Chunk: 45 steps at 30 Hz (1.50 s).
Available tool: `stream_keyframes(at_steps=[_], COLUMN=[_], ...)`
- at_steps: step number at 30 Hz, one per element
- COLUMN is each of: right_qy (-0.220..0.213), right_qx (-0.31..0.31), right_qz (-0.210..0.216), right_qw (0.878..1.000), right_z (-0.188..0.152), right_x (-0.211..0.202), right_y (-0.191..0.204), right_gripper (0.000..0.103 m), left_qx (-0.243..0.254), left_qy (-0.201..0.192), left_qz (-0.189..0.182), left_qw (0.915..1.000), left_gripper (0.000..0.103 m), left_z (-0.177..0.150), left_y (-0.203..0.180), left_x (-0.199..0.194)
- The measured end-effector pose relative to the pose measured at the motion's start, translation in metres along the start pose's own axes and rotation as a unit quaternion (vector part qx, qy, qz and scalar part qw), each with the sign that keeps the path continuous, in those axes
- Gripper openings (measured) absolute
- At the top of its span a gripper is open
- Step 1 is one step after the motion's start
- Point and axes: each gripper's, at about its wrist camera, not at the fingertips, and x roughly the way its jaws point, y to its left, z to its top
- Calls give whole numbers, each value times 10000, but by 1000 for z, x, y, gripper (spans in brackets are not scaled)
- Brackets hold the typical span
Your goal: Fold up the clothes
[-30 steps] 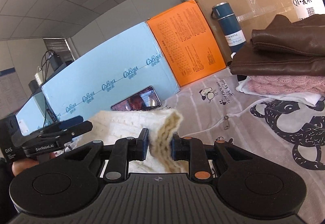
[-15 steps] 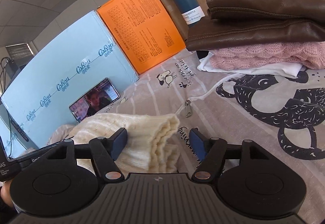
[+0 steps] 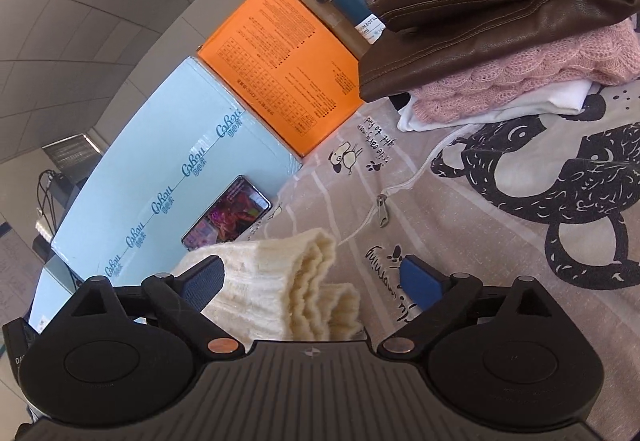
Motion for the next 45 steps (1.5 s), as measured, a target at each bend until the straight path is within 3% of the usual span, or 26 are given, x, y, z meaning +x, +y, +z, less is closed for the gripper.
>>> stream_keyframes(at_steps=[6, 12, 18, 25, 28, 36, 38, 45], right_qy=[177, 712, 905, 903, 863, 688, 616, 736], right_qx=[-40, -146, -231, -540, -541, -540, -666, -533], right_qz=[53, -51, 19, 213, 380, 791, 828, 822], right_qw=[9998, 9973, 9956, 9942, 9941, 9930, 9924, 9925], right_z=[-4, -9, -6, -13, -15, -19, -20, -27], right_x=[-18, -15, 10, 27, 25, 17, 15, 11], right_y=[7, 14, 19, 29, 28, 27, 31, 68], right_gripper=[97, 98, 100, 99, 91, 51, 48, 41], left_qx=[-170, -132, -171, 179, 267, 573, 536, 285], left_qy=[469, 742, 523, 80, 24, -126, -95, -38], left_qz=[-333, -521, -864, -932, -955, -869, -831, -796], left_qw=[9982, 9958, 9947, 9955, 9951, 9945, 9951, 9964], left_gripper=[100, 101, 103, 103, 99, 73, 68, 67], left_z=[-4, -6, -8, -17, -18, -23, -24, -15], left_y=[9, 6, 2, -11, -13, -20, -19, 1], left_x=[6, 14, 29, 40, 38, 25, 21, -17])
